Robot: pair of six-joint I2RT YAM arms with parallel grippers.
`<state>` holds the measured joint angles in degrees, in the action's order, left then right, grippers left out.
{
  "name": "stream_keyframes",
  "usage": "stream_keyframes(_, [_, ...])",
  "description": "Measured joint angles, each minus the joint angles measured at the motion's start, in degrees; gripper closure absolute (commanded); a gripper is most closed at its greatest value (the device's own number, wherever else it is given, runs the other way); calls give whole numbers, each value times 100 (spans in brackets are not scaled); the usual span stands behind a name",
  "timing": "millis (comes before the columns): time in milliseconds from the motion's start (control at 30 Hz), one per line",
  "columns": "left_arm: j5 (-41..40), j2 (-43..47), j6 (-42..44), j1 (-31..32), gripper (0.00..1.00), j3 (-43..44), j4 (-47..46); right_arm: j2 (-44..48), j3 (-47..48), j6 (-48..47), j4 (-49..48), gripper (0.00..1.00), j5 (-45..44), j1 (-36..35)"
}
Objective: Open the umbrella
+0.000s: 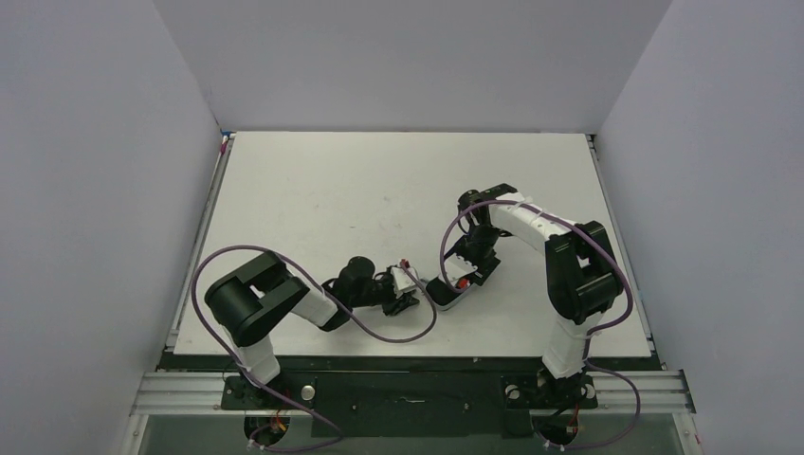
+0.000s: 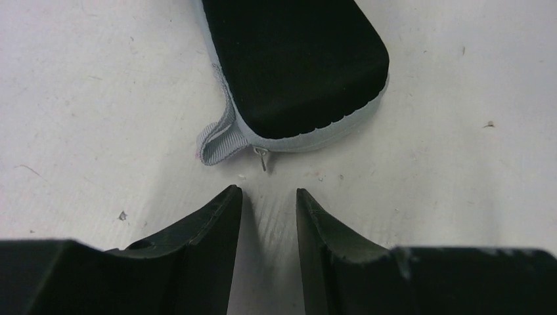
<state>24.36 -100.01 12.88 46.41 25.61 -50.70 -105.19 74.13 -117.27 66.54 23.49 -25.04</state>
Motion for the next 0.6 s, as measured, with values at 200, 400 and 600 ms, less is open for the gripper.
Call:
stream_keyframes(200, [83,-400,7,9,70,212,-352,0,0,-2,0,69,2,26])
stream_keyframes(400, [98,-632,11,72,77,341,-592,0,0,-2,7,70,4,44])
stream_keyframes(600, [120,-662,28,116,99,369,-601,0,0,-2,33,71,2,94])
